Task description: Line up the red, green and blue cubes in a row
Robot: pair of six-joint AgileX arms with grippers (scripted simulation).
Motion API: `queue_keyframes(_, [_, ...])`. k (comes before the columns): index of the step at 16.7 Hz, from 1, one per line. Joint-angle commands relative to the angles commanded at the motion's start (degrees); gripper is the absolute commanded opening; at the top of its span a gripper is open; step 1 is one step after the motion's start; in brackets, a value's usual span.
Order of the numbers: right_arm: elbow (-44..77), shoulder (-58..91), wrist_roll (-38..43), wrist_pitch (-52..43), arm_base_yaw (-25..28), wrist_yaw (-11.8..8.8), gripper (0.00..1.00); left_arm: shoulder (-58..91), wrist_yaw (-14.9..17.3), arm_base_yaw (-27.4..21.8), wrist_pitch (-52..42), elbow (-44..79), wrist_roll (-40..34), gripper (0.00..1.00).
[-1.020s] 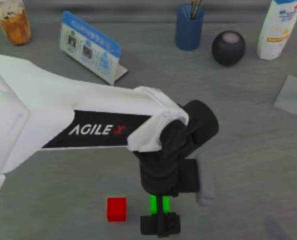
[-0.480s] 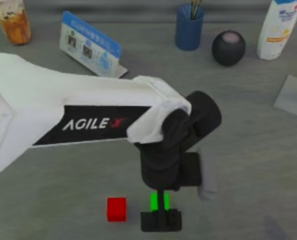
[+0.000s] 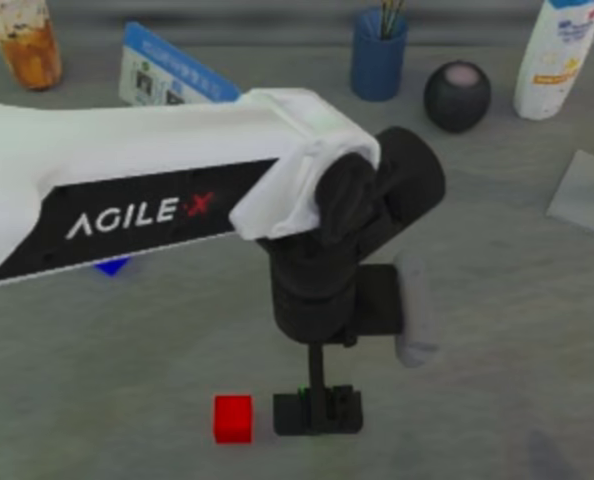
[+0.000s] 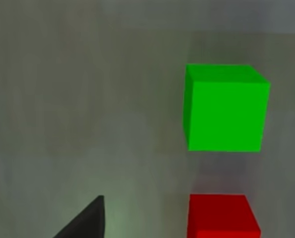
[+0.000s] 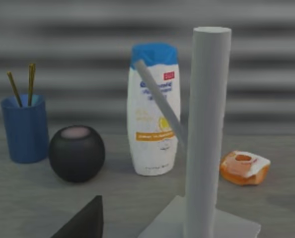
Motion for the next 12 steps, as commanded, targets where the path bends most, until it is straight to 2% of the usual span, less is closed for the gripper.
queue_keyframes(3, [0.0, 0.0, 0.0, 0.0, 0.0, 0.0, 1.0, 0.6, 0.0, 0.5, 0.1, 0.3, -0.3, 1.0])
queue_keyframes(5, [0.0, 0.0, 0.0, 0.0, 0.0, 0.0, 1.0, 1.8, -0.1, 3.8, -0.2, 1.8, -1.4, 1.0])
queue_keyframes(8, [0.0, 0.0, 0.0, 0.0, 0.0, 0.0, 1.0, 4.8, -0.1, 12.0, -1.0, 5.1, -4.3, 1.0])
queue_keyframes(12, [0.0, 0.0, 0.0, 0.0, 0.0, 0.0, 1.0, 9.4, -0.3, 27.1, -2.2, 9.9, -9.4, 1.0])
